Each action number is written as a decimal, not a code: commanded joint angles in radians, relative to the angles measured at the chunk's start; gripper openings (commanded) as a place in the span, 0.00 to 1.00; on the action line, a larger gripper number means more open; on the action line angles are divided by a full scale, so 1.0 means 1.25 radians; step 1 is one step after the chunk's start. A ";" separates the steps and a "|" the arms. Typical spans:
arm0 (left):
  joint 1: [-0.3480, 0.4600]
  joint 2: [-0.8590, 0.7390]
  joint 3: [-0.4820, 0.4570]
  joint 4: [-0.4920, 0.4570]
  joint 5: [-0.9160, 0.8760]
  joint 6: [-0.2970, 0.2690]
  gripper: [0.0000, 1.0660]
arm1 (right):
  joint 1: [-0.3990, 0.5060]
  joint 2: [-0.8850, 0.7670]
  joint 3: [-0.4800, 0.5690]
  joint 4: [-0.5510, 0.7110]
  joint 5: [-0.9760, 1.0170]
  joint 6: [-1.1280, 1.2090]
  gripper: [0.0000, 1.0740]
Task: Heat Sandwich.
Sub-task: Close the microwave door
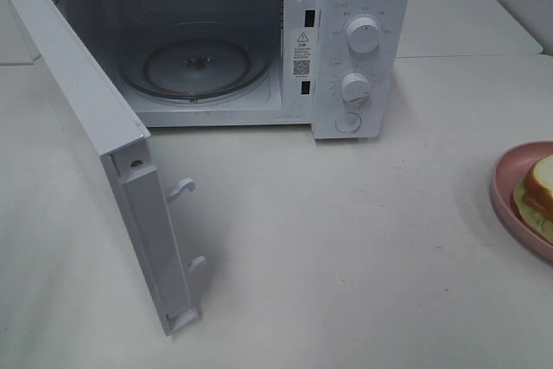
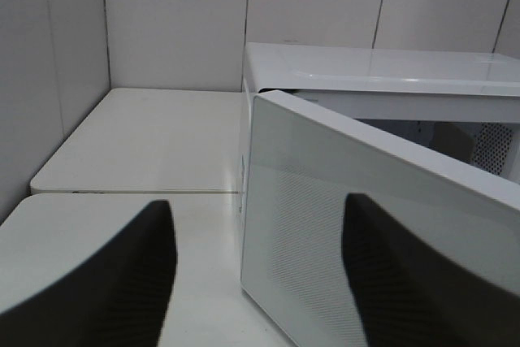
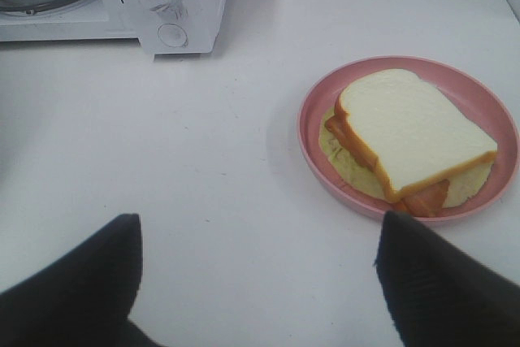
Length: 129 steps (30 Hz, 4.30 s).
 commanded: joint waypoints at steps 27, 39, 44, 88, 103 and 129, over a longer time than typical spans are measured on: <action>-0.030 0.640 0.002 0.454 -0.614 -0.320 0.00 | -0.007 -0.022 0.002 -0.007 -0.005 0.003 0.71; -0.038 0.921 0.002 0.505 -0.879 -0.365 0.00 | -0.007 -0.022 0.002 -0.007 -0.005 0.003 0.71; -0.089 0.962 0.001 0.444 -0.882 -0.305 0.00 | -0.007 -0.022 0.002 -0.007 -0.005 0.004 0.71; -0.586 1.249 -0.452 -0.330 -0.779 0.233 0.00 | -0.007 -0.022 0.002 -0.007 -0.005 0.004 0.71; -0.648 1.342 -0.651 -0.520 -0.707 0.636 0.00 | -0.007 -0.022 0.002 -0.007 -0.005 0.004 0.71; -0.648 1.476 -0.818 -0.598 -0.723 0.655 0.00 | -0.007 -0.022 0.002 -0.006 -0.005 0.002 0.71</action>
